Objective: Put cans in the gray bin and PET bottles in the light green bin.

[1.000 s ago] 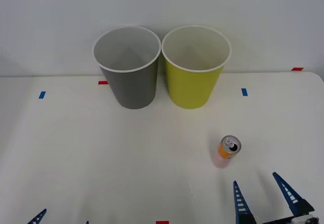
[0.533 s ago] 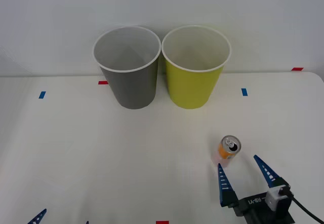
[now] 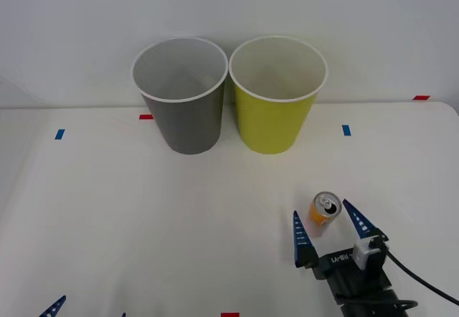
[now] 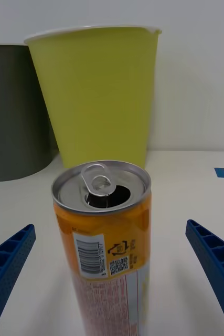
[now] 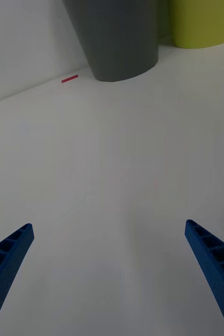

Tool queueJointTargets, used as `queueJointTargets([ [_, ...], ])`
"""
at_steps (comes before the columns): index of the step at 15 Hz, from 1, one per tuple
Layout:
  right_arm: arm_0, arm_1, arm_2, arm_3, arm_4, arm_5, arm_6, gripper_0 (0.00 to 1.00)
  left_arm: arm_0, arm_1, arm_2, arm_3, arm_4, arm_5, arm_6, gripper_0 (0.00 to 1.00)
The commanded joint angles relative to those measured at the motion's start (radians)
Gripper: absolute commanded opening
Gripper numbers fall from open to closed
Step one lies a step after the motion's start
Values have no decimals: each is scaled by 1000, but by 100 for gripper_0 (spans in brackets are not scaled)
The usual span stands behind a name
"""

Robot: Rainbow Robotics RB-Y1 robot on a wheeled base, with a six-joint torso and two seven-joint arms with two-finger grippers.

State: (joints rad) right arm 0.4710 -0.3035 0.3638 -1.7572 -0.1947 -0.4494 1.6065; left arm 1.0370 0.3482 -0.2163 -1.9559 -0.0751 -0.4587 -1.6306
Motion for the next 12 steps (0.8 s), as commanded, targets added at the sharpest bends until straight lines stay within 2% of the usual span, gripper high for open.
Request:
queueJointTargets([
  [1, -22, 14, -12, 2, 5, 6, 16, 100, 0, 0, 0, 0, 0, 0, 0, 100],
  [6, -32, 32, -31, 2, -3, 43, 32, 100, 0, 0, 0, 0, 0, 0, 0, 100],
  [7, -32, 34, -31, 2, -5, 46, 33, 95, 0, 0, 0, 0, 0, 0, 0, 100],
  [8, -32, 37, -29, 2, -8, 51, 33, 60, 0, 0, 0, 0, 0, 0, 0, 100],
  [9, -32, 40, -31, 2, -11, 51, 33, 39, 0, 0, 0, 0, 0, 0, 0, 100],
  [10, -32, 43, -29, 2, -14, 52, 33, 34, 0, 0, 0, 0, 0, 0, 0, 100],
  [12, -32, 54, -28, 2, -22, 54, 33, 31, 0, 0, 0, 0, 0, 0, 0, 100],
])
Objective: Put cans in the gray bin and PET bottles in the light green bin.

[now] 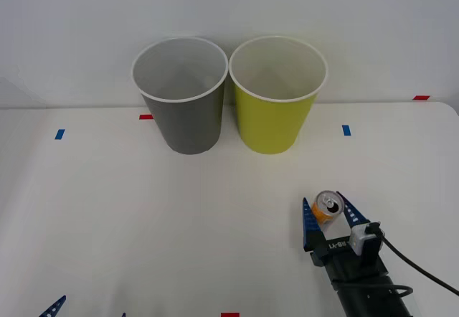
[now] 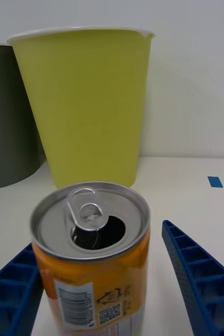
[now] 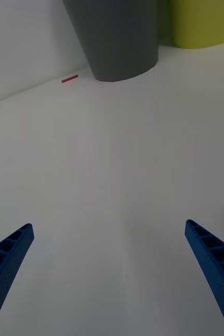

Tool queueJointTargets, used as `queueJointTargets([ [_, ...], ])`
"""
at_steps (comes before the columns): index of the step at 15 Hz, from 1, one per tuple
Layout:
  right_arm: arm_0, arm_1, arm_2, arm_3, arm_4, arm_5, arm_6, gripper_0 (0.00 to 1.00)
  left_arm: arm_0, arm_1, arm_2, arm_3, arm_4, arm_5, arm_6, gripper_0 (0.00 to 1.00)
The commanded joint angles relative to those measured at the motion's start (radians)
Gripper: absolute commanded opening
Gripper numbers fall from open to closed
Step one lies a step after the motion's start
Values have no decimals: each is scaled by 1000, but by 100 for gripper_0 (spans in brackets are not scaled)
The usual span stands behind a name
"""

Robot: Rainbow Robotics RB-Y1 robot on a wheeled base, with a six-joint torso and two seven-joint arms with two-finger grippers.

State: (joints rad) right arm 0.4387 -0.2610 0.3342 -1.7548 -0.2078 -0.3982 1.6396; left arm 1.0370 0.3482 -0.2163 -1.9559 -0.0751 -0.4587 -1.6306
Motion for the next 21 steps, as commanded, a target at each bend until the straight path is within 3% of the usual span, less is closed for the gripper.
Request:
queueJointTargets([
  [1, 0, 16, 3, 0, -15, 7, 0, 28, 0, 0, 0, 0, 0, 0, 0, 100],
  [3, 0, 25, 3, -6, -25, 27, -4, 24, 0, 0, 0, 0, 0, 0, 0, 100],
  [7, 2, 22, -7, -157, -45, 259, -9, 23, 0, 0, 0, 0, 0, 0, 0, 100],
  [8, -2, 14, -14, -206, -48, 334, -11, 23, 0, 0, 0, 0, 0, 0, 0, 100],
  [12, -57, 0, -58, -529, -47, 857, -37, 22, 0, 0, 0, 0, 0, 0, 0, 100],
  [15, -155, 2, -80, -677, -32, 1158, -58, 22, 0, 0, 0, 0, 0, 0, 0, 100],
  [18, -291, 2, -81, -716, -25, 1335, -72, 21, 0, 0, 0, 0, 0, 0, 0, 100],
  [21, -426, 19, -81, -716, -44, 1434, -83, 20, 0, 0, 0, 0, 0, 0, 0, 100],
])
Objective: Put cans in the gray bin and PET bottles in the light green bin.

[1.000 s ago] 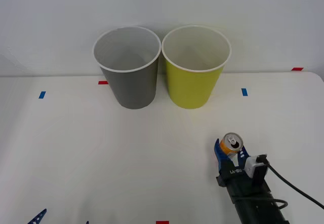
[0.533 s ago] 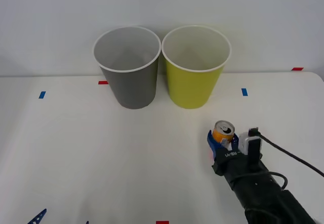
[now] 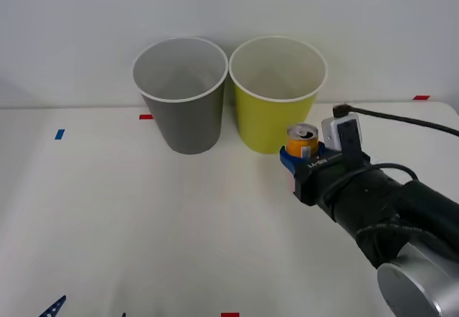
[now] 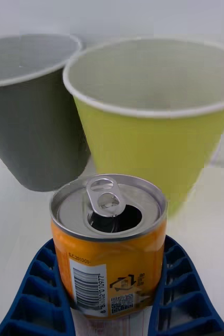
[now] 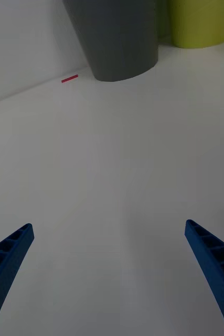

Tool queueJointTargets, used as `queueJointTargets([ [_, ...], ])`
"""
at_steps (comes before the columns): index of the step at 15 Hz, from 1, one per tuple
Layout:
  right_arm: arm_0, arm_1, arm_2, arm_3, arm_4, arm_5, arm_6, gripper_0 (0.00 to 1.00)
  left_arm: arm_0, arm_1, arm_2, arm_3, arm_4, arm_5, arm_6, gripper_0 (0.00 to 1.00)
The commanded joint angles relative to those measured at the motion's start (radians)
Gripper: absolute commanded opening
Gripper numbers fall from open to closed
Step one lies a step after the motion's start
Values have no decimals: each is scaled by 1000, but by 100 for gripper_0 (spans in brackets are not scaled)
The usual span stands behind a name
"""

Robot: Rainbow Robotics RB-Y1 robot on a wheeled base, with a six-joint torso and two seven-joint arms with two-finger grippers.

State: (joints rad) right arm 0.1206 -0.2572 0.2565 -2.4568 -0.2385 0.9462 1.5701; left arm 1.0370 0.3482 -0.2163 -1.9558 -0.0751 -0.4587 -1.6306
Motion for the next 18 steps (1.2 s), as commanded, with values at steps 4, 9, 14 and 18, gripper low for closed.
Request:
queueJointTargets([
  [4, -271, 41, -2, -13, -39, 163, -27, 19, 0, 0, 0, 0, 0, 0, 0, 100],
  [9, -527, 87, 1, 137, -91, 163, -52, 18, 0, 0, 0, 0, 0, 0, 0, 100],
  [14, -779, 145, -13, 398, -133, 134, -71, 17, 0, 0, 0, 0, 0, 0, 0, 100],
  [18, -866, 190, -2, 599, -114, -84, -75, 13, 0, 0, 0, 0, 0, 0, 0, 100],
])
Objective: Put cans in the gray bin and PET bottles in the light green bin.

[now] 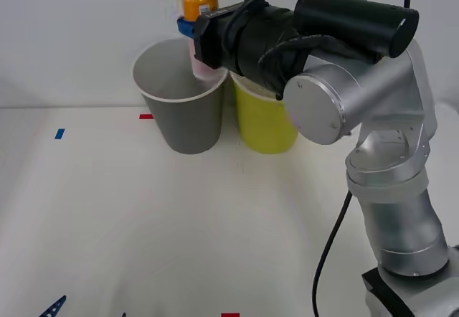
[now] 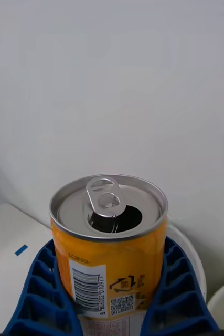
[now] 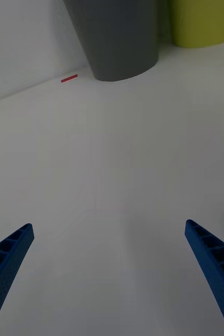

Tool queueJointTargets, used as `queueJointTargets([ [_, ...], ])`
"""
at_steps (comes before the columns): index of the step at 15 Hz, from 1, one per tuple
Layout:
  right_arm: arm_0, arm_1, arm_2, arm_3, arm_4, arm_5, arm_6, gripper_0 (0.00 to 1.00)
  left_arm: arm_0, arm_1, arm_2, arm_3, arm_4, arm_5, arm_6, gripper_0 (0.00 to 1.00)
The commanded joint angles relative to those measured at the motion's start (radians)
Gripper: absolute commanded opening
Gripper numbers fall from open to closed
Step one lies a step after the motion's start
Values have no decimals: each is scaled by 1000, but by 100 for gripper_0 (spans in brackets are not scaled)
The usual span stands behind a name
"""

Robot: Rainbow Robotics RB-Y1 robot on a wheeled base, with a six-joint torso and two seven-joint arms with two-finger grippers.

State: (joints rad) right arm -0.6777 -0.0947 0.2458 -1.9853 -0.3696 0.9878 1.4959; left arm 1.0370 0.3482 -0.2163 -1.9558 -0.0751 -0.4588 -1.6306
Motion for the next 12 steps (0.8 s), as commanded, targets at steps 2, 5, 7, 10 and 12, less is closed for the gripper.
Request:
queueJointTargets([
  [2, -115, 35, 9, 206, 43, -167, -10, 12, 0, 0, 0, 0, 0, 0, 0, 100],
  [5, -157, 44, 13, 361, 44, -336, -19, 12, 0, 0, 0, 0, 0, 0, 0, 100],
  [7, -174, 46, 21, 450, 58, -431, -8, 12, 0, 0, 0, 0, 0, 0, 0, 100],
  [10, -184, 61, 35, 511, 161, -462, -13, 12, 0, 0, 0, 0, 0, 0, 0, 100],
  [12, -184, 76, 36, 531, 173, -478, -25, 12, 0, 0, 0, 0, 0, 0, 0, 100],
])
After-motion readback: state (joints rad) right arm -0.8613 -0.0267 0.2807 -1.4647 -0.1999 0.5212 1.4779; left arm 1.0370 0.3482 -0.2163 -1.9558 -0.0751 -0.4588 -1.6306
